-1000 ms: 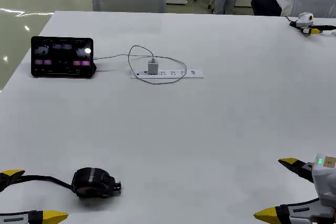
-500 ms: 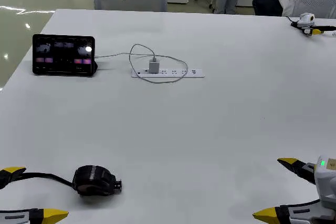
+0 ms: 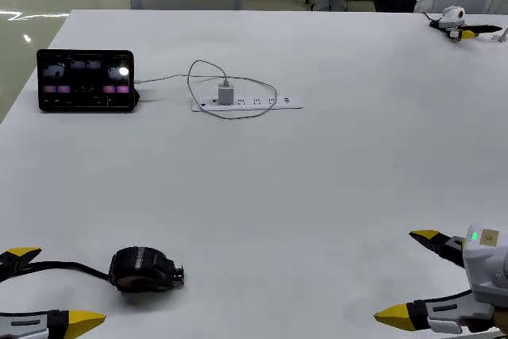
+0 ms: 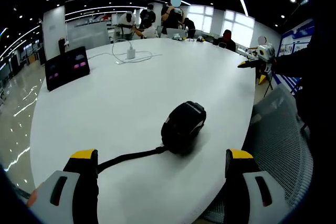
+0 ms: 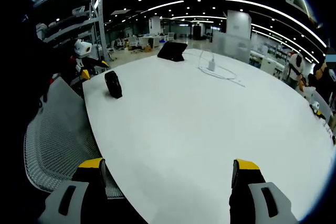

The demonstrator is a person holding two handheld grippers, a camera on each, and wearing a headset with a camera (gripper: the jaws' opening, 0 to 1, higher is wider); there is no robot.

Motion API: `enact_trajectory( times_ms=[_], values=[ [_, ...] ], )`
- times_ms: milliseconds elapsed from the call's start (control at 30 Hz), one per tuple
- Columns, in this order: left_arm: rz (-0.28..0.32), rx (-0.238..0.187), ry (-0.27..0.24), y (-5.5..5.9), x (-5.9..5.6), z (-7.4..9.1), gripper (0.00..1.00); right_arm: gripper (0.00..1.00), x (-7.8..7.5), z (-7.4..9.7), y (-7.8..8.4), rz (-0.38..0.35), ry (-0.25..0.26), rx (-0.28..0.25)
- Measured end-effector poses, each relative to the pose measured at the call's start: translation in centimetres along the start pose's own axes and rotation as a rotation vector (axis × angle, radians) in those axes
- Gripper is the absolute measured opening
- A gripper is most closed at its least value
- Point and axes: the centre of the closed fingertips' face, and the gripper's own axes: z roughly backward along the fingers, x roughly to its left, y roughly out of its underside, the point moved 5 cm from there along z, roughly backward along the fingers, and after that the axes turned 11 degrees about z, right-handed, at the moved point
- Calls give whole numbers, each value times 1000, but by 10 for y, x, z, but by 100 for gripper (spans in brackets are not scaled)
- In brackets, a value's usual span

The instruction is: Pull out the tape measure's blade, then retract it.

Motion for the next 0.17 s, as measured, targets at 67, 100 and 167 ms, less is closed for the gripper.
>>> enact_trajectory(
  times_ms=[67, 100, 167],
  values=[
    [0, -3, -3, 0, 1, 0, 99, 99, 0, -2, 0, -2, -8, 8],
    [2, -3, -3, 0, 1, 0, 99, 99, -1, -3, 0, -1, -12, 16],
    [4, -4, -6, 0, 1, 0, 99, 99, 0, -2, -1, 1, -15, 17]
  ],
)
